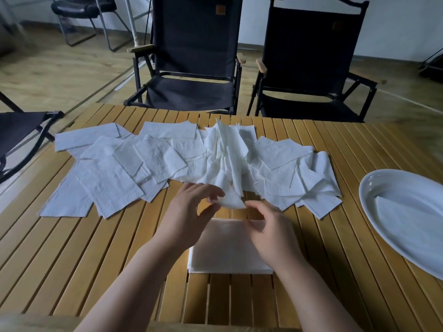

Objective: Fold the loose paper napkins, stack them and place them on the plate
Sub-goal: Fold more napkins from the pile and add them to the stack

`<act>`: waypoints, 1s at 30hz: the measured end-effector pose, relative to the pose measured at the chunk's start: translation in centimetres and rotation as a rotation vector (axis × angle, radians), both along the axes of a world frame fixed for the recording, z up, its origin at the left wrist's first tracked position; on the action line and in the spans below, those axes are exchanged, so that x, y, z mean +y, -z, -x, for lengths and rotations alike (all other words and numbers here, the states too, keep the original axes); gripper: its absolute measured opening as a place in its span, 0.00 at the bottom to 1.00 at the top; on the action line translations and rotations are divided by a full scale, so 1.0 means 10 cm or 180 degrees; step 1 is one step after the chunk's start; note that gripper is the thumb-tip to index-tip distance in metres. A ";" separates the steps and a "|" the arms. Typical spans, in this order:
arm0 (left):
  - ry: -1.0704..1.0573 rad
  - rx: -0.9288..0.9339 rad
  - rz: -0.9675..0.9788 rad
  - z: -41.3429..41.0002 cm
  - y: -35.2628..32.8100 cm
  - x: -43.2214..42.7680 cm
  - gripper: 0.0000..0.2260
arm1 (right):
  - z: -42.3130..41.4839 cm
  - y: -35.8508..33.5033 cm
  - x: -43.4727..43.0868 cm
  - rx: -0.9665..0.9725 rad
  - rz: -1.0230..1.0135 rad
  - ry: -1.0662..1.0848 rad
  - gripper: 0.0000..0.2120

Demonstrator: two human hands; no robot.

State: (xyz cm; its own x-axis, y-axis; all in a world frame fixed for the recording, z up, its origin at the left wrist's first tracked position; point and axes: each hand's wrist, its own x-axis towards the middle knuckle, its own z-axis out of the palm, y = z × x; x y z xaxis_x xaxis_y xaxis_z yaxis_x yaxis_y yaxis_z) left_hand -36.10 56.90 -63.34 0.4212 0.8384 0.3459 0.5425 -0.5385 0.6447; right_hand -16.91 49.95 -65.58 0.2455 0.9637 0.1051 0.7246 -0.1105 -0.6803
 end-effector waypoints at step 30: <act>-0.0140 -0.3756 0.2788 0.27 -0.16 0.06 0.09 | -0.05 -0.23 -0.04 0.2109 -0.0688 0.0104 0.02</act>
